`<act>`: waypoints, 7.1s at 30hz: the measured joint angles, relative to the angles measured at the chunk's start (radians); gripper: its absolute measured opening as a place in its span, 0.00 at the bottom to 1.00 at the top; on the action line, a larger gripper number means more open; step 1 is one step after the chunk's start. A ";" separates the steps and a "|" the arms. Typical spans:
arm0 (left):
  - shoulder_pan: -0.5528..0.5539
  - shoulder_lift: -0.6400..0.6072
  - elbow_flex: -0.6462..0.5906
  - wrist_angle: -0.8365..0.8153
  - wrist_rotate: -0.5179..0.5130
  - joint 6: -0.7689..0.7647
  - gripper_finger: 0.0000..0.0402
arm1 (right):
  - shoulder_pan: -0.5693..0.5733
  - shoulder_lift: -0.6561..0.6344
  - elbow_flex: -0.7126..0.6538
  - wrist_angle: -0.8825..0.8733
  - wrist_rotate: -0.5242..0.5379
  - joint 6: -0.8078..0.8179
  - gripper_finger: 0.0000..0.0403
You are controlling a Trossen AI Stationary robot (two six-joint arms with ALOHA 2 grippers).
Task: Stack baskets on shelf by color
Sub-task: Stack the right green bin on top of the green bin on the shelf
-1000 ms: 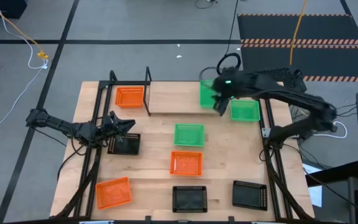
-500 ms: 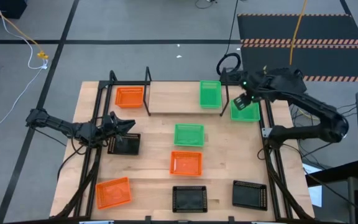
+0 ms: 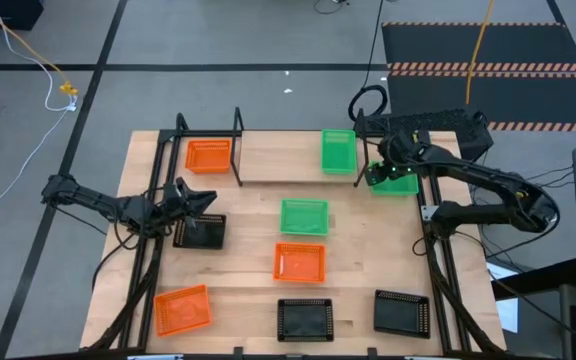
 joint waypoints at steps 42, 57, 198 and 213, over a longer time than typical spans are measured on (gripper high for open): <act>0.000 0.000 0.000 -0.002 0.000 -0.002 0.14 | 0.096 -0.107 -0.107 0.068 -0.019 -0.107 0.33; 0.000 0.000 0.000 -0.009 0.000 0.009 0.14 | 0.167 -0.100 -0.181 0.062 0.034 -0.128 0.19; 0.001 0.000 0.000 0.006 -0.027 0.135 0.14 | 0.317 0.218 0.243 0.244 0.065 -0.830 0.10; 0.001 0.000 0.000 0.019 -0.027 0.148 0.14 | 0.330 0.195 0.314 0.212 0.171 -0.862 0.01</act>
